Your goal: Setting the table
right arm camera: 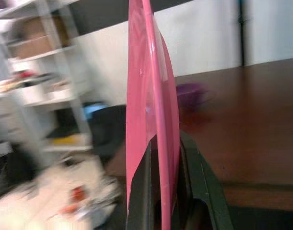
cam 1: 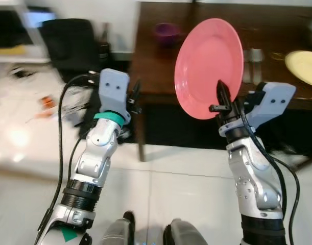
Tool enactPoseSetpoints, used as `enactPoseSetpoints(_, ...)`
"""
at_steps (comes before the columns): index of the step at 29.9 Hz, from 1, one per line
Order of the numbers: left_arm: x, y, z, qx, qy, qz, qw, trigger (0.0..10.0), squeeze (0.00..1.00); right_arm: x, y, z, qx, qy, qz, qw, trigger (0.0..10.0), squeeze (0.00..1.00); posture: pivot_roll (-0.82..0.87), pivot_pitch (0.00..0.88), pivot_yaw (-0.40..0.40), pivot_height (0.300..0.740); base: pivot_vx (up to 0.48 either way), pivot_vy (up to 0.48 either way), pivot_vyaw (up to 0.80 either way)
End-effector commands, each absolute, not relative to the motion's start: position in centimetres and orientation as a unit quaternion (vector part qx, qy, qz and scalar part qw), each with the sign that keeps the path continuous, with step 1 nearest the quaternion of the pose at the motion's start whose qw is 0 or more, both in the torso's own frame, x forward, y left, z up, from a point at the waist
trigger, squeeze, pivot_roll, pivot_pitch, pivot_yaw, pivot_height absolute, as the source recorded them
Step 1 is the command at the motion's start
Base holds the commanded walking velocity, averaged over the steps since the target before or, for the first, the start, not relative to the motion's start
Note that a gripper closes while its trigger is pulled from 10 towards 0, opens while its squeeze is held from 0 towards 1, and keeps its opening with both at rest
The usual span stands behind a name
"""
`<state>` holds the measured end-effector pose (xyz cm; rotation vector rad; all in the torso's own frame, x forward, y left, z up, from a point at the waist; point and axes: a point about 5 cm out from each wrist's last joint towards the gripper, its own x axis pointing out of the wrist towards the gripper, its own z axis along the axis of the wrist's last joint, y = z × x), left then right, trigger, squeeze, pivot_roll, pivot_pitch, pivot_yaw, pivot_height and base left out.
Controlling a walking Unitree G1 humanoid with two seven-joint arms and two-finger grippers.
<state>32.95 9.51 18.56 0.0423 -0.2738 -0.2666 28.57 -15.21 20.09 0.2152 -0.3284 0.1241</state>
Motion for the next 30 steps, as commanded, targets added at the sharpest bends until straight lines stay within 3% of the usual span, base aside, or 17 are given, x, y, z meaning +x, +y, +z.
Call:
enactPoseSetpoints(1, 32.83, 9.03, 18.31, 0.027, -0.132, -0.141, 0.981, 10.0, 0.0, 28.48, -15.49, 20.14, 0.107, -0.166, 0.056, 0.979, 10.0, 0.0, -0.14, 0.0, 0.06, 0.74, -0.379, 0.0, 0.72)
enactPoseSetpoints(30, 32.84, 8.77, 18.38, 0.025, -0.133, -0.143, 0.98, 10.0, 0.0, 28.44, -15.45, 20.07, 0.114, -0.164, 0.058, 0.978, 10.0, 0.0, -0.15, 0.0, 0.062, 0.74, -0.376, 0.0, 0.05)
